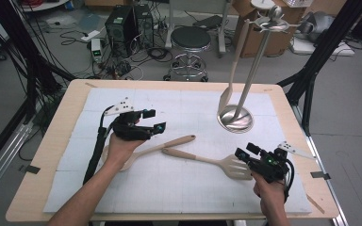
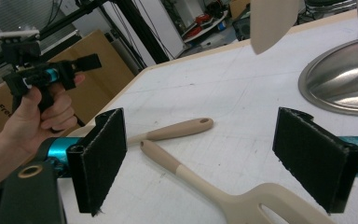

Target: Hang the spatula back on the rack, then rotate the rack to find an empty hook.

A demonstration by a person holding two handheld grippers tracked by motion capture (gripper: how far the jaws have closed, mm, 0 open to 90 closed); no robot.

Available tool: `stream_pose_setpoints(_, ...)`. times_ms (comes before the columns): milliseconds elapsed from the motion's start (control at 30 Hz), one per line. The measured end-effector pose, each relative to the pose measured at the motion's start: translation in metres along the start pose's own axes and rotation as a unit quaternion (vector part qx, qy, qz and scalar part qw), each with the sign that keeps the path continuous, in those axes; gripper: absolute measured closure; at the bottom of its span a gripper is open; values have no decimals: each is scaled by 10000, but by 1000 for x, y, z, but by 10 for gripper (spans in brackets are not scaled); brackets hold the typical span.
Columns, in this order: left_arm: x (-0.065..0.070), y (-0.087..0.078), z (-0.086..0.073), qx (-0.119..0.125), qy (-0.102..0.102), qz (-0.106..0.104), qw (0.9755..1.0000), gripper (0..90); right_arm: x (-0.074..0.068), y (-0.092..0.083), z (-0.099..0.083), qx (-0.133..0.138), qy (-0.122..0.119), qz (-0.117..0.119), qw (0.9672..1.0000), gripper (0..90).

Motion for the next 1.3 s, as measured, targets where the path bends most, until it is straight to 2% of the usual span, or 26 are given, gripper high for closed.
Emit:
stream_pose_setpoints(200,1,-13,-11,20,-41,61,10000,260,-5,4,3,19,-41,35,10000,169)
stream_pose_setpoints(300,1,-19,-18,7,38,143,9999,259,-8,6,4,25,-51,36,10000,169)
stream_pose_setpoints(633,-2,-43,-42,-89,-120,273,9995,259,-22,9,15,149,-153,155,9997,169)
stream_pose_setpoints(800,6,-51,-45,-90,-144,182,9997,260,-26,8,17,173,-166,171,9996,169)
stream_pose_setpoints(1000,13,-61,-39,77,-125,110,9998,257,-28,7,25,225,-194,140,9995,169)
stream_pose_setpoints(1200,10,-72,-36,270,-127,258,9992,261,-28,10,35,270,-205,88,9994,169)
stream_pose_setpoints(1300,10,-77,-37,361,-194,303,9987,262,-29,11,43,360,-238,57,9991,170)
Point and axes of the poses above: each handheld gripper's, and its own axes: y roughly forward along the jaws, z roughly out of its top, x roughly to its right, the point moved 10 cm from there along y, roughly forward along the jaws, and after that the axes turned 6 degrees about x, right-handed, at the moved point
